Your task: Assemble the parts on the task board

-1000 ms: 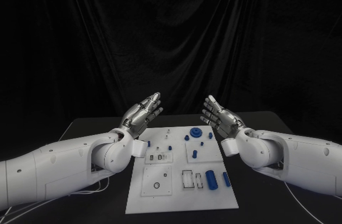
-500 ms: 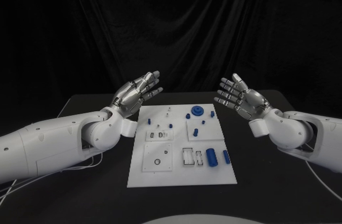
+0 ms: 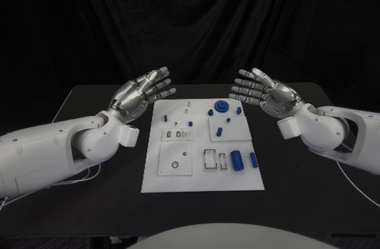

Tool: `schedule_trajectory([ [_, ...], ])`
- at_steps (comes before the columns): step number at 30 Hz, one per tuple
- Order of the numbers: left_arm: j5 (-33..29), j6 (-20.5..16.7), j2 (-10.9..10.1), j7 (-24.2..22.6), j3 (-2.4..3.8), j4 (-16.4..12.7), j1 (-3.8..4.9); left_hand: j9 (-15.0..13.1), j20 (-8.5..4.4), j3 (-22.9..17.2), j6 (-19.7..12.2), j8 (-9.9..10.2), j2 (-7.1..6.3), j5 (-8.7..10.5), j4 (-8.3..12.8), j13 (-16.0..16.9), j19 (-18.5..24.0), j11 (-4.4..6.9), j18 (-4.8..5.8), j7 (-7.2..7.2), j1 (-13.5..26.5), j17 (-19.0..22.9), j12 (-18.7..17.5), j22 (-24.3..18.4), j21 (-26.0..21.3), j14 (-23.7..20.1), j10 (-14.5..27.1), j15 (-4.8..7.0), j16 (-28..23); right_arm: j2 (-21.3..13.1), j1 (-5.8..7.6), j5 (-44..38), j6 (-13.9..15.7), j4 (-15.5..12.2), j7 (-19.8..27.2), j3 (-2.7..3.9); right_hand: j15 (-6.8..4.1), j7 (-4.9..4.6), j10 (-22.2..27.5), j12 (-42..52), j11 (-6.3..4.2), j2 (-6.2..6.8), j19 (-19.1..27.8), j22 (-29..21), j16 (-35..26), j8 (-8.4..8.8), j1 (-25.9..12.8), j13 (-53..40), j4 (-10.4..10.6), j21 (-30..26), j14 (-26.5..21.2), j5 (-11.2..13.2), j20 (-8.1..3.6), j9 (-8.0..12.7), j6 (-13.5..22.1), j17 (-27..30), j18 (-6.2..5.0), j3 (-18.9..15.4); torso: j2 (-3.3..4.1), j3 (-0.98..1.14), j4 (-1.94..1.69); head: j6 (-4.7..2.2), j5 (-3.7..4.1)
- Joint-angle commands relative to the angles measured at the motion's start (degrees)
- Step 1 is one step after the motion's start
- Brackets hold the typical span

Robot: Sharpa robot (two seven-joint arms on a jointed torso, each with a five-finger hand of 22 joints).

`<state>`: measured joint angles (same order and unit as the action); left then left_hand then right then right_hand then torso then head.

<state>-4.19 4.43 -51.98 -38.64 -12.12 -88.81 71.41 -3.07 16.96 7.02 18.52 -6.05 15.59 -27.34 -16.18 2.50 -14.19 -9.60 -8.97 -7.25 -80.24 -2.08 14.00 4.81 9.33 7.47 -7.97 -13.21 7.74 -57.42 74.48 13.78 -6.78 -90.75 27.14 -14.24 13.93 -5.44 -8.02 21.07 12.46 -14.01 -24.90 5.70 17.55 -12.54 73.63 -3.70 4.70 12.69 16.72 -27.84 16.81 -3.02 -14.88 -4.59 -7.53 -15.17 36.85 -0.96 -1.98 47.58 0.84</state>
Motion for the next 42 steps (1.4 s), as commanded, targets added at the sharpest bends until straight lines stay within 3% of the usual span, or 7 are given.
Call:
schedule_trajectory([
  [1,0.9,1.1,-1.3,-12.2,0.05,-0.9,0.00,0.1,-0.03,-0.5,-0.3,0.2,-0.05,-0.31,0.1,0.1,-2.5,-0.41,1.89,0.86,-0.7,-0.3,0.7,0.5,1.4,1.8,-0.5,-0.91,1.6,-0.8,0.63,-4.7,1.8,-0.7,0.1,0.05,-0.25,-0.22,-3.6,8.0,0.70,0.58,-7.0,0.8,5.3,-2.88,2.7,-1.0,-2.4,2.8,6.6,-1.1,-0.15,-0.6,-3.4,-1.1,0.43,0.6,1.51,-0.13,-0.32,0.28,0.48],
  [5,1.0,0.9,-3.7,-12.6,0.05,-2.5,0.01,0.3,-0.15,-1.1,-0.9,0.7,-0.30,-0.84,0.6,0.4,-7.0,-1.58,3.18,2.09,-1.5,-0.8,2.7,1.4,3.9,5.6,-1.6,-1.93,4.9,-1.7,2.27,-10.9,4.5,-1.2,0.2,0.04,-2.50,-2.05,-9.7,17.8,1.46,0.78,-17.7,2.1,12.9,-9.46,9.0,-2.8,-7.2,7.1,18.5,-2.2,-0.61,-2.2,-11.0,-3.6,-2.05,3.0,2.65,-0.25,-0.04,0.05,0.24],
  [17,1.0,0.9,-7.2,-12.6,0.14,-6.0,0.11,0.4,-0.20,-2.0,-1.4,1.0,-0.51,-1.33,1.5,0.7,-8.4,-2.47,3.59,2.53,-2.1,-0.9,4.1,1.5,4.5,6.9,-2.5,-2.30,6.1,-0.5,11.22,-31.0,11.1,-0.3,-10.1,0.03,-8.31,-3.25,-22.7,23.6,-2.39,2.70,-33.0,6.7,18.9,-13.19,14.0,-3.1,-11.0,17.9,34.2,0.0,-6.24,-2.7,-16.6,-5.8,-2.95,5.8,5.52,-0.36,0.13,-0.73,-1.40],
  [23,1.0,0.8,-8.4,-12.5,0.28,-7.4,0.16,0.3,-0.21,-2.3,-1.2,1.0,-0.50,-1.59,1.8,0.7,-8.5,-2.70,3.76,2.32,-2.3,-1.0,4.4,1.5,4.6,7.4,-2.7,-2.47,6.5,1.4,14.08,-48.1,15.1,-0.2,-17.3,0.03,-10.77,-4.04,-28.7,20.3,-4.22,4.00,-37.8,11.3,20.6,-12.65,15.7,-0.4,-13.4,25.9,42.8,3.8,-8.71,-1.7,-21.4,-6.7,-2.88,8.5,6.52,-0.54,0.15,-0.89,-1.35],
  [28,0.9,0.3,-9.6,-12.7,0.57,-9.3,0.20,0.3,-0.21,-2.6,-1.0,0.9,-0.54,-1.74,2.0,0.7,-8.3,-2.85,3.95,2.09,-2.3,-1.0,4.5,1.4,4.4,7.5,-2.7,-2.64,6.7,3.2,15.28,-63.9,18.0,-0.3,-22.5,0.04,-12.39,-2.89,-32.3,15.7,-5.33,6.25,-41.9,20.4,32.8,-8.52,13.7,0.0,-14.2,39.5,49.5,8.7,-9.74,-0.8,-24.5,-13.5,-2.81,13.8,7.28,-0.77,-0.10,-1.02,-1.20],
  [32,0.8,0.1,-10.8,-12.8,0.74,-10.9,0.22,0.3,-0.21,-2.9,-0.9,0.9,-0.55,-1.85,2.3,0.7,-8.2,-2.99,4.12,1.95,-2.4,-1.0,4.6,1.3,4.3,7.7,-2.6,-2.80,6.9,4.8,15.84,-77.2,18.4,-0.4,-27.2,0.05,-12.37,-2.22,-33.9,13.7,-5.58,8.48,-50.1,47.2,43.2,-5.88,10.1,-0.1,-12.3,58.7,52.0,11.7,-9.23,-1.0,-26.3,-20.0,0.83,17.5,8.24,-1.39,-1.13,-1.33,-0.63],
  [42,0.0,-0.2,-12.8,-12.8,0.90,-13.2,0.25,0.3,-0.24,-3.6,-0.8,0.9,-0.65,-1.94,2.9,0.7,-7.7,-3.41,4.57,1.56,-2.4,-1.0,4.8,1.1,3.9,8.1,-2.6,-3.20,7.5,7.7,16.16,-102.8,17.7,-0.2,-34.8,0.05,-13.56,-0.12,-34.6,10.4,-6.03,12.12,-52.5,57.5,48.4,-2.40,7.6,-0.1,-9.6,65.3,55.8,14.3,-10.26,-1.7,-28.5,-27.3,2.09,21.2,11.07,-3.09,-2.66,-3.80,1.66],
])
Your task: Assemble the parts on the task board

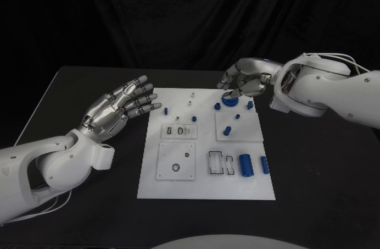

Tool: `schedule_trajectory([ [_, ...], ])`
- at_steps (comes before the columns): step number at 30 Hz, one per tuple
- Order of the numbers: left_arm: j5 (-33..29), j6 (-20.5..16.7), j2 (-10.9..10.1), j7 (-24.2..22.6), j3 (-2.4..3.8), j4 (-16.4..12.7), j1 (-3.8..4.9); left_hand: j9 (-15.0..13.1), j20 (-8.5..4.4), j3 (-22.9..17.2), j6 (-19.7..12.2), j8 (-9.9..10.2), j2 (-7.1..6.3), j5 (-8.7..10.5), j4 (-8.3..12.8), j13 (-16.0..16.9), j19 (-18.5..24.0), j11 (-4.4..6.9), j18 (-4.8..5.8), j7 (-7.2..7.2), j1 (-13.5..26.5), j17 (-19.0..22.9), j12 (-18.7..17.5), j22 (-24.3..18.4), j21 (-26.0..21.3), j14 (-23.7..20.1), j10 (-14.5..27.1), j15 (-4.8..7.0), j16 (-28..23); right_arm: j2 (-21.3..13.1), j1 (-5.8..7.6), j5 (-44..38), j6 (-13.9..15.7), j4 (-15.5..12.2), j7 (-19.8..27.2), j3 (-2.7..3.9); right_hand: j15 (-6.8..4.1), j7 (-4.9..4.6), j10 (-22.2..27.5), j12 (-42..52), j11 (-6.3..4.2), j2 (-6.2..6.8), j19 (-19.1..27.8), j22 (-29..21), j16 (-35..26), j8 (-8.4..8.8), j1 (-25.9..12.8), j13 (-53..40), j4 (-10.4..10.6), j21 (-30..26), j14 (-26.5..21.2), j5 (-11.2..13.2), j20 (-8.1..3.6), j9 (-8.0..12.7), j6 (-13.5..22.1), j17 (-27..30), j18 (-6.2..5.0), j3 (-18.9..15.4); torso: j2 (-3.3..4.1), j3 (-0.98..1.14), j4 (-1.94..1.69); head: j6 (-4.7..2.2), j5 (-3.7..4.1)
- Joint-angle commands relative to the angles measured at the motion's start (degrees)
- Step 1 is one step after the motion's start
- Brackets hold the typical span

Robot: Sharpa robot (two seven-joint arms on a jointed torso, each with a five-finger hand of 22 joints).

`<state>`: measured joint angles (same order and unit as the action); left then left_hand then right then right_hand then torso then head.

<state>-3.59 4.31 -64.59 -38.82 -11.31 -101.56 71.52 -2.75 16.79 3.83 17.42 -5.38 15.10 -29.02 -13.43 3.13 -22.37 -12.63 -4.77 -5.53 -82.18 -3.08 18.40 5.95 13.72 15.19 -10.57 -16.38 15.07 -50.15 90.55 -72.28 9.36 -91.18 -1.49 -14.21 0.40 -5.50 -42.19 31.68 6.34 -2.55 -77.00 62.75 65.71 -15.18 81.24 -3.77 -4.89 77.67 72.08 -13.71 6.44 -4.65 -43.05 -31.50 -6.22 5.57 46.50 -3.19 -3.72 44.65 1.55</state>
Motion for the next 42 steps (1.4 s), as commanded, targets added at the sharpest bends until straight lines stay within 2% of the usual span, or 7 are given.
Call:
schedule_trajectory([
  [1,-0.6,-0.1,-0.3,-12.6,0.09,-0.6,0.14,0.0,-0.07,-0.4,0.3,0.3,-0.16,-0.27,0.2,0.1,0.5,-0.38,0.38,-0.17,-0.5,-0.1,0.4,-0.1,-0.4,0.4,0.0,-0.04,0.1,0.6,0.05,-17.9,1.7,0.3,-6.4,0.02,-0.05,-0.05,-0.5,-0.3,0.06,0.78,-0.5,0.8,0.3,0.39,0.0,-0.1,0.1,0.4,0.6,0.1,0.06,-0.1,-0.4,-0.7,0.85,0.6,1.67,-1.01,-1.14,-1.11,1.24],
  [6,-1.4,-0.4,-0.9,-12.3,0.10,-1.2,0.14,-0.1,-0.08,-0.6,0.6,0.2,-0.23,-0.38,0.4,0.1,0.6,-0.52,0.50,-0.31,-0.5,-0.1,0.6,-0.1,-0.5,0.6,-0.2,-0.13,0.4,1.2,-0.15,-21.2,1.4,0.8,-7.5,0.01,0.29,0.03,-0.6,-0.9,0.06,1.21,-0.9,2.0,0.7,1.00,-0.3,0.0,0.4,1.1,1.1,0.1,0.17,-0.1,-0.4,-1.4,1.10,1.0,2.30,-1.46,-1.73,-2.01,2.98],
  [11,-1.8,-0.3,-1.1,-12.1,0.10,-1.7,0.14,-0.1,-0.10,-1.0,0.8,0.2,-0.37,-0.60,0.8,0.2,0.8,-0.76,0.64,-0.53,-0.4,-0.1,0.9,-0.2,-0.6,0.8,-0.3,-0.24,0.7,1.1,-0.47,-22.3,0.8,0.6,-8.0,0.01,0.71,-0.20,-0.6,-1.8,0.25,1.54,-0.9,2.4,0.8,1.55,-0.3,0.0,0.8,1.3,1.3,0.1,0.56,-0.3,-0.7,-1.6,1.15,1.6,2.60,-1.75,-2.28,-2.31,3.58],
  [20,-2.0,0.1,-1.2,-11.9,0.10,-2.1,0.12,-0.1,-0.13,-1.6,1.1,0.2,-1.30,-0.92,1.9,0.2,0.8,-0.98,0.74,-0.93,-0.2,-0.1,1.1,-0.4,-0.7,0.8,-0.4,-0.29,0.9,0.3,-1.19,-22.8,-0.3,-0.5,-8.4,0.00,0.92,-0.45,-1.6,-3.5,0.41,2.20,-0.9,3.2,0.9,2.65,0.1,0.0,1.1,1.8,1.4,-1.1,0.88,-0.6,-1.3,-1.9,1.19,3.3,2.52,-1.74,-2.14,-1.68,2.91],
  [23,-2.0,0.3,-1.1,-11.9,0.10,-2.1,0.12,-0.2,-0.12,-1.7,1.1,0.1,-1.34,-1.01,2.1,0.2,0.8,-0.99,0.75,-0.97,-0.2,-0.1,1.2,-0.4,-0.7,0.8,-0.4,-0.29,1.0,0.3,-1.52,-22.8,-0.4,-0.4,-8.4,0.00,1.11,-0.60,-2.9,-4.0,0.36,2.69,-1.8,5.3,2.0,3.17,0.0,-0.1,1.4,2.8,2.3,-1.5,1.06,-0.8,-1.8,-4.1,1.57,4.5,2.41,-1.82,-2.31,-1.44,3.00],
  [32,-2.1,0.7,-0.7,-11.7,0.09,-1.7,0.12,-0.2,-0.12,-2.2,1.5,0.0,-1.28,-1.26,2.5,0.2,0.9,-1.04,0.78,-1.30,0.0,-0.1,1.2,-0.4,-0.8,0.8,-0.4,-0.32,1.1,0.2,-2.77,-22.9,-0.3,0.1,-8.0,0.00,0.95,-0.73,-3.3,-5.2,0.41,3.39,-1.8,5.8,2.3,3.74,0.4,0.0,1.4,3.1,2.4,-1.8,1.02,-1.0,-2.4,-4.5,1.59,6.2,2.32,-1.91,-2.20,-1.13,3.29],
  [42,-2.3,1.3,-0.4,-11.5,0.08,-1.4,0.11,-0.2,-0.13,-3.1,1.7,0.0,-1.12,-1.34,3.1,0.1,1.0,-1.15,0.79,-1.68,0.2,0.0,1.2,-0.6,-0.9,0.3,-0.2,-0.31,0.9,1.4,-4.36,-22.9,3.7,2.0,-6.5,0.00,0.78,-0.80,-2.0,-6.8,0.69,4.29,-0.4,4.2,1.1,4.59,0.1,0.0,1.9,2.2,1.1,-1.3,0.85,-1.2,-2.7,-2.5,1.19,7.7,2.24,-2.00,-2.49,-1.28,3.77],
])
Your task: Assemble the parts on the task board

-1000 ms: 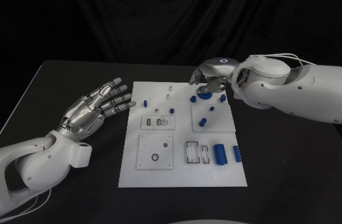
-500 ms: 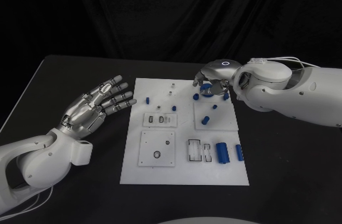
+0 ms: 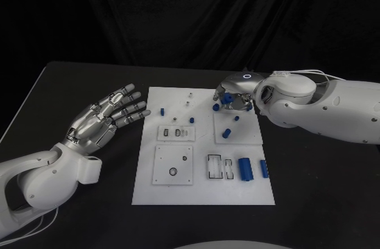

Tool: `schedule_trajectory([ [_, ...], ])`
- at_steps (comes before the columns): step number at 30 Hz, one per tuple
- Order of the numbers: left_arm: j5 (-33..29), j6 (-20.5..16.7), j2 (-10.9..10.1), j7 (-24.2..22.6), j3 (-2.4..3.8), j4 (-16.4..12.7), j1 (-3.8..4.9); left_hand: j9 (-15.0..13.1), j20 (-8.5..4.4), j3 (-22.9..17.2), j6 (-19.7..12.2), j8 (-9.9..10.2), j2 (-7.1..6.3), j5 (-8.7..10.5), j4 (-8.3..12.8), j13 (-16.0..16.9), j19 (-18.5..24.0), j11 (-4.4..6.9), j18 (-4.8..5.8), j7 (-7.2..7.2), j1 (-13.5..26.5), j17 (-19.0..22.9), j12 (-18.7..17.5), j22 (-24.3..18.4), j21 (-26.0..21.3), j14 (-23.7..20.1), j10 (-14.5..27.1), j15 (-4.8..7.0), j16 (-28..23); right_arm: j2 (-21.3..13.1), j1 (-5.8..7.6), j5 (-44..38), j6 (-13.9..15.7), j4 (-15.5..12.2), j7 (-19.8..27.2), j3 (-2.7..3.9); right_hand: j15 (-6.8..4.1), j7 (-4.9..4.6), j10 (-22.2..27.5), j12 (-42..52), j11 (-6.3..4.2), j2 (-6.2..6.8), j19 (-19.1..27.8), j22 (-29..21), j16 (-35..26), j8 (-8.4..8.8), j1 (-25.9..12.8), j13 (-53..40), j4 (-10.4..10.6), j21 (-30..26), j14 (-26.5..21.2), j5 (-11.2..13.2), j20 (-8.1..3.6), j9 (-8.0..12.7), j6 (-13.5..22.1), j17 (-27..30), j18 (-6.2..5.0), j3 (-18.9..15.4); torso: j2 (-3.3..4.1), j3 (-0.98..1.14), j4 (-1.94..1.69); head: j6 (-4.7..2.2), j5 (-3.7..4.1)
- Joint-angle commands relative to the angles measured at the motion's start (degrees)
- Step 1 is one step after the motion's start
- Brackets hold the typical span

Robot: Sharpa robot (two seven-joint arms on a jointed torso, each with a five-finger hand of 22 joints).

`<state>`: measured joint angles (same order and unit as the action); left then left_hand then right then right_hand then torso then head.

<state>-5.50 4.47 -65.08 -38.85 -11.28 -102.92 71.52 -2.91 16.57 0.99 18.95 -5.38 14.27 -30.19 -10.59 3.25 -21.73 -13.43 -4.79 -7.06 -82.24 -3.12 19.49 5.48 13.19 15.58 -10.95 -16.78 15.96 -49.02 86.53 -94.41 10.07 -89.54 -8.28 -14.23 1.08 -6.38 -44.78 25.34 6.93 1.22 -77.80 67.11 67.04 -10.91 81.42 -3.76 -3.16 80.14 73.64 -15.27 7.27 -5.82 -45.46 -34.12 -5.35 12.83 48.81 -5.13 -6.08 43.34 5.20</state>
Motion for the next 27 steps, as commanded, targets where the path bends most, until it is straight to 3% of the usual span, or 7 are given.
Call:
schedule_trajectory([
  [1,-0.4,1.2,0.1,-11.4,0.04,0.0,0.11,-0.1,0.08,-0.2,0.2,0.0,-0.29,-0.17,0.2,0.0,0.4,-0.36,0.81,-0.14,0.3,0.1,0.1,-0.1,-0.4,-0.1,0.2,0.09,0.0,0.4,-0.49,-0.7,3.3,0.6,0.4,0.03,0.11,0.08,0.6,-0.4,0.09,0.52,0.4,-0.2,-0.2,0.33,-0.1,-0.1,0.1,-0.3,-0.5,0.3,0.02,-0.1,-0.3,0.1,0.32,0.4,-0.09,-0.05,-0.05,0.04,0.09],
  [18,-0.8,2.0,0.2,-10.4,-0.01,0.6,0.10,0.0,0.10,-0.9,0.1,0.1,-0.30,-0.14,0.7,0.0,0.9,-0.58,0.87,-0.34,0.6,0.0,0.1,-0.3,-0.7,-0.2,0.4,0.01,0.2,2.6,-2.51,-0.7,4.2,3.1,1.5,0.03,0.65,0.18,0.4,-0.3,0.12,0.73,0.9,-0.3,-0.4,1.31,-1.3,-0.5,1.7,-0.5,-0.7,1.6,0.45,-0.3,0.0,0.3,0.26,1.0,-0.15,0.00,0.00,0.15,0.11],
  [23,-0.8,2.2,0.2,-10.1,-0.03,0.7,0.10,0.0,0.11,-1.1,0.1,0.1,-0.31,-0.14,0.9,0.0,0.9,-0.69,0.88,-0.41,0.7,0.0,0.1,-0.3,-0.8,-0.1,0.3,0.00,0.3,2.9,-2.90,-0.7,4.1,3.6,1.6,0.04,1.01,-0.42,-2.2,0.6,0.10,0.58,0.4,0.7,0.3,-0.19,-0.8,-0.8,2.3,-0.1,-0.1,0.6,0.88,-1.7,-4.3,-0.7,0.41,2.8,-0.18,0.00,-0.02,0.15,0.19],
  [27,-0.8,2.3,0.3,-10.0,-0.05,0.8,0.10,0.0,0.11,-1.3,0.1,0.1,-0.31,-0.14,1.0,0.0,1.0,-0.77,0.89,-0.46,0.8,0.0,0.2,-0.3,-0.8,-0.1,0.3,0.00,0.3,3.1,-3.02,-0.7,4.0,3.8,1.6,0.04,1.02,-0.46,-2.9,0.7,0.07,0.67,0.2,1.0,0.5,-0.43,-0.7,-0.9,2.4,0.1,0.0,0.4,0.90,-2.0,-5.2,-1.0,0.45,3.3,-0.20,0.00,-0.02,0.20,0.24],
])
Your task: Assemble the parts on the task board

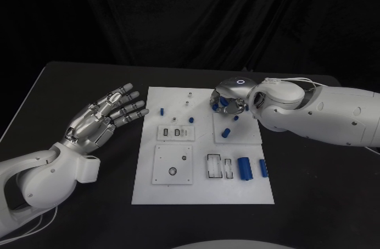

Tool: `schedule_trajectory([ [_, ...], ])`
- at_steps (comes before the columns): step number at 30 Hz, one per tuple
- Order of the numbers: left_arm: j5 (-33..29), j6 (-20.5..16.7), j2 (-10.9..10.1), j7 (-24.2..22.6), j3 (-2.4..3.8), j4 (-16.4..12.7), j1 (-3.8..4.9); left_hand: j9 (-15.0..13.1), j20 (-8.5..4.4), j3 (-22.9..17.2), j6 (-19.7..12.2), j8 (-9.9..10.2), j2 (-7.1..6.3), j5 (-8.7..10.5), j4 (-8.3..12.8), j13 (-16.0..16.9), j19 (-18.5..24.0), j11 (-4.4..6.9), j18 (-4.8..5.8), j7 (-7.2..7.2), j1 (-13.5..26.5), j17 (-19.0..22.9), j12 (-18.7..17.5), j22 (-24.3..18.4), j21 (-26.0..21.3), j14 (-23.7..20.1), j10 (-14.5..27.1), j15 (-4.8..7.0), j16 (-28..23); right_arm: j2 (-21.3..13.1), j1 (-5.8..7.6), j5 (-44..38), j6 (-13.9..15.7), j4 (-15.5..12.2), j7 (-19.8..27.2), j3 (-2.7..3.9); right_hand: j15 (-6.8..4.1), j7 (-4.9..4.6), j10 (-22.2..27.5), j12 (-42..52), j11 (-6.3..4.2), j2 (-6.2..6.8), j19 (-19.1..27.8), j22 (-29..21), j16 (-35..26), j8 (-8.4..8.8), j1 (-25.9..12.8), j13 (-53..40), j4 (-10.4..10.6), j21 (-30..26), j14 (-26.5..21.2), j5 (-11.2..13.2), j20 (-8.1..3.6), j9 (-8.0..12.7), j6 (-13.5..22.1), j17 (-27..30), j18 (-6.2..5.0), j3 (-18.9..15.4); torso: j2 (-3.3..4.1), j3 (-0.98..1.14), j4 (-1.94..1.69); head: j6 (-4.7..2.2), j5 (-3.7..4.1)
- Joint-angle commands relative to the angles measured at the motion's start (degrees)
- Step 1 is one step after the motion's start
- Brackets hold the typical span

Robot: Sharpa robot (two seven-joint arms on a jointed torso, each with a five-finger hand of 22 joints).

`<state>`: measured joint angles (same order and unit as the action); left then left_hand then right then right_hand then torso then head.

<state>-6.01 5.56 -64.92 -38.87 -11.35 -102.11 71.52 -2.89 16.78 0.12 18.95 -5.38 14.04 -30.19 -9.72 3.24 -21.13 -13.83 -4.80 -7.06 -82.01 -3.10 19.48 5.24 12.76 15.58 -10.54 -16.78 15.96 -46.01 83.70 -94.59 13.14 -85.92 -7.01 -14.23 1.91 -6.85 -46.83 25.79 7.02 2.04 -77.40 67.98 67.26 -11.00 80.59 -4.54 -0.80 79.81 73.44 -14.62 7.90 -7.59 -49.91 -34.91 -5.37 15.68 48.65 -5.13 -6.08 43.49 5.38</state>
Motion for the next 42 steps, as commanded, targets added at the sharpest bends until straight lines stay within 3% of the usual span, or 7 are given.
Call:
schedule_trajectory([
  [1,-0.3,1.3,0.1,-10.0,0.02,0.0,0.10,-0.1,-0.10,-0.4,0.1,0.1,-0.09,-0.15,0.1,0.0,0.4,-0.37,0.90,-0.47,0.5,0.0,0.2,-0.1,-0.3,-0.1,-0.1,0.00,0.3,0.1,-0.22,-0.6,0.9,0.3,0.3,0.04,0.16,0.03,-1.3,0.4,-0.08,-0.13,-0.2,0.3,0.3,-0.52,0.1,-0.1,0.2,0.4,0.2,-0.3,0.27,-0.5,-1.2,-0.3,0.49,0.7,-0.03,0.00,-0.02,0.04,0.06],
  [12,-0.3,1.7,0.3,-9.4,-0.08,0.3,0.09,-0.1,-0.10,-0.7,0.2,0.1,-0.09,-0.15,0.3,0.0,0.3,-0.50,0.90,-0.58,0.7,0.0,0.3,-0.1,-0.3,-0.1,-0.1,0.00,0.4,0.4,-0.61,-0.6,2.0,1.4,1.2,0.04,-0.72,0.09,-5.0,1.1,-1.23,-0.43,-0.6,1.0,0.5,-2.36,1.1,-0.4,0.2,0.7,0.6,-0.3,-0.45,-2.9,-5.2,-0.8,0.57,2.6,-0.06,-0.02,-0.03,-0.04,-0.05],
  [21,-0.3,2.0,0.4,-9.1,-0.20,0.5,0.09,-0.1,-0.10,-0.8,0.3,0.1,-0.08,-0.15,0.4,0.0,0.3,-0.54,0.89,-0.63,0.8,0.0,0.3,-0.1,-0.3,-0.1,-0.1,0.00,0.5,0.8,-0.63,-0.1,7.1,1.9,3.0,0.06,-1.87,-0.69,-8.9,0.9,-2.57,-1.13,-1.1,2.0,0.4,-3.72,3.1,-0.4,-0.4,1.1,1.3,2.9,-1.60,-5.9,-6.5,-1.2,0.76,3.4,-0.04,-0.04,-0.07,-0.62,-0.43],
  [24,-0.3,2.0,0.4,-9.0,-0.22,0.4,0.09,-0.1,-0.10,-0.9,0.3,0.1,-0.08,-0.15,0.4,0.0,0.3,-0.56,0.89,-0.65,0.8,0.0,0.3,-0.1,-0.3,-0.1,-0.1,0.00,0.5,1.1,-0.27,1.3,8.3,2.1,3.6,0.07,-2.00,-0.60,-9.7,0.2,-2.68,-1.12,-1.0,1.8,-0.1,-4.05,3.1,-0.2,0.1,0.8,1.2,5.0,-1.77,-7.1,-6.5,-0.6,0.71,3.1,-0.03,-0.02,-0.03,-0.48,-0.66],
  [28,-0.3,1.9,0.3,-8.9,-0.24,0.4,0.09,-0.1,-0.10,-1.1,0.4,0.0,-0.10,-0.15,0.5,0.0,0.3,-0.60,0.89,-0.72,0.9,0.0,0.4,-0.1,-0.3,0.0,-0.2,0.00,0.6,2.1,0.47,2.3,9.0,2.7,4.1,0.10,-1.96,-0.77,-9.9,-0.2,-2.63,-0.95,-0.9,1.7,-0.4,-4.32,3.0,-0.1,0.4,0.7,1.1,5.6,-1.78,-8.0,-6.5,-0.3,0.68,2.8,-0.03,-0.01,0.04,-0.22,-0.79],
  [35,-0.3,2.0,0.6,-8.9,-0.26,0.7,0.09,-0.1,-0.10,-1.1,0.4,0.0,-0.10,-0.15,0.5,0.0,0.3,-0.60,0.89,-0.72,0.9,0.0,0.4,-0.1,-0.3,0.0,-0.2,0.00,0.6,5.8,1.81,3.2,9.6,5.5,5.2,0.33,-1.94,-0.71,-10.1,-0.6,-2.61,-0.81,-1.1,2.1,-0.2,-4.44,2.8,0.0,0.7,0.9,1.3,5.9,-1.76,-8.5,-6.4,-0.8,0.79,2.5,-0.01,-0.12,-0.23,0.06,-0.50],
  [42,-0.3,2.2,1.1,-8.8,-0.33,1.0,0.08,-0.1,-0.10,-1.4,0.5,0.0,-0.09,-0.17,0.7,0.1,0.3,-0.66,0.89,-0.79,1.0,-0.1,0.5,-0.1,-0.3,0.0,-0.2,0.01,0.7,9.7,2.16,4.7,9.4,9.5,6.1,0.65,-1.96,-0.72,-10.2,-0.9,-2.62,-0.75,-1.3,2.4,0.0,-4.38,3.0,0.1,0.7,1.0,1.6,5.8,-1.77,-8.9,-6.2,-1.2,0.84,2.5,-0.06,-0.10,-0.14,0.00,-0.48],
])
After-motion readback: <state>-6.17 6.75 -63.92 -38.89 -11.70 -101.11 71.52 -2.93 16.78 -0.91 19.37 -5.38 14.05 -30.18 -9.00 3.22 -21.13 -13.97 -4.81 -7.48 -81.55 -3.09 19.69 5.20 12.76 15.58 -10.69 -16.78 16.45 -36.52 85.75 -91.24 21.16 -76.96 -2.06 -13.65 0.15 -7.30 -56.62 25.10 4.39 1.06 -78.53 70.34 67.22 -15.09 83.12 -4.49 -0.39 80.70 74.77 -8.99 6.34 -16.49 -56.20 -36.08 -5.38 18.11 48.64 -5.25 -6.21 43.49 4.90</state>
